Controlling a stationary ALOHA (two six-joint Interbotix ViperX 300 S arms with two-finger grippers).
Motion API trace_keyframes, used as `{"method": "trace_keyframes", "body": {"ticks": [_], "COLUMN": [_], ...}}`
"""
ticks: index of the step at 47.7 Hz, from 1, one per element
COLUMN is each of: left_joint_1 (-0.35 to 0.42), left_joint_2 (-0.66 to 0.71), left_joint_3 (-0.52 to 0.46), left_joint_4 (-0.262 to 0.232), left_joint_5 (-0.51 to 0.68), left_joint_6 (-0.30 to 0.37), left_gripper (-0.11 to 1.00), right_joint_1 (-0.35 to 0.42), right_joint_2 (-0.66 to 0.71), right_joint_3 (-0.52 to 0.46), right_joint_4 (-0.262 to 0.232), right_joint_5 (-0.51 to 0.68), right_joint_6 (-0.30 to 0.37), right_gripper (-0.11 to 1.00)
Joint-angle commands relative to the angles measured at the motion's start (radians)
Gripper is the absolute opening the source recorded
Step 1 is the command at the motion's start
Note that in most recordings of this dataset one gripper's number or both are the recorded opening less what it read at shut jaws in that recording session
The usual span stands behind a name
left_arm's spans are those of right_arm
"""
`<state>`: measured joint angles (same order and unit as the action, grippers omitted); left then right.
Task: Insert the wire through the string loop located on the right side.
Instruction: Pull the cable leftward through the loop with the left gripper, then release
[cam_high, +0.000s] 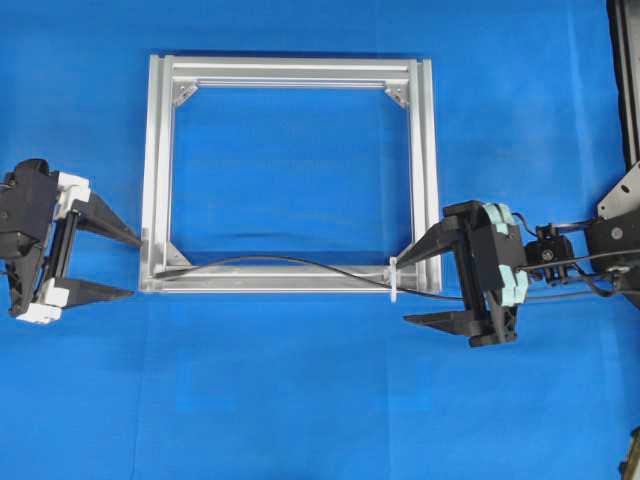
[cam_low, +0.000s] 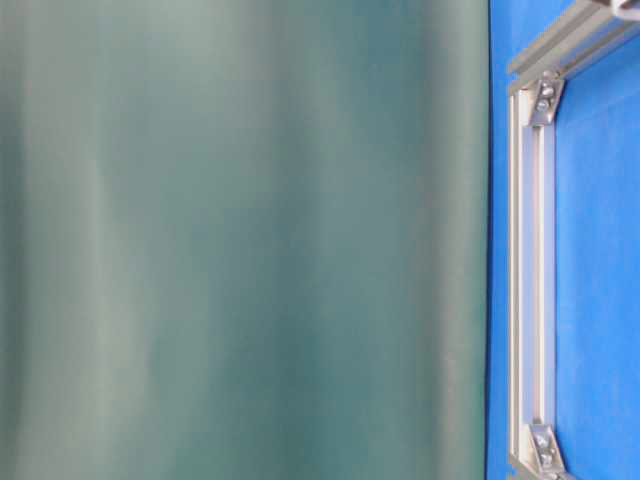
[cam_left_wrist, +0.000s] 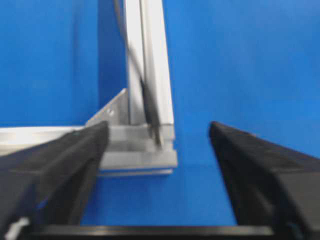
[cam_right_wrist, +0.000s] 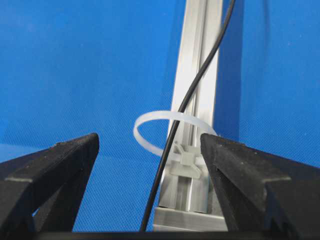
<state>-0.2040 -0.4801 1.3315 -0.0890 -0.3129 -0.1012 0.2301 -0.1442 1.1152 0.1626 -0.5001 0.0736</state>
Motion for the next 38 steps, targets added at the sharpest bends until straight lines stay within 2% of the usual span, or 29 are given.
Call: {"method": "trace_keyframes", "body": {"ticks": [1,7,21,38], "left_joint_1": [-0.003,-0.002,-0.003,0.003], "left_joint_2": [0.000,0.000,-0.026,-0.166], "left_joint_3": [-0.015,-0.015,-0.020,-0.049], "left_joint_4": [0.003,0.003,0.003,0.003], "left_joint_5": [0.009,0.014,0.018,0.074], "left_joint_6": [0.000,0.000,0.000,0.012], "left_gripper": [0.85,0.79,0.79,0.79], "right_joint_1": [-0.003,-0.003,-0.005,-0.025], "right_joint_2": [-0.028,-0.034,-0.063,-0.287], "right_joint_3": [-0.011,-0.012,-0.015,-0.034], "right_joint_4": [0.002,0.002,0.002,-0.005], "right_joint_5": [0.000,0.005,0.034,0.218], "right_joint_6": [-0.002,-0.002,-0.005,-0.041], "right_gripper": [0.83,0.83,0.83,0.83]}}
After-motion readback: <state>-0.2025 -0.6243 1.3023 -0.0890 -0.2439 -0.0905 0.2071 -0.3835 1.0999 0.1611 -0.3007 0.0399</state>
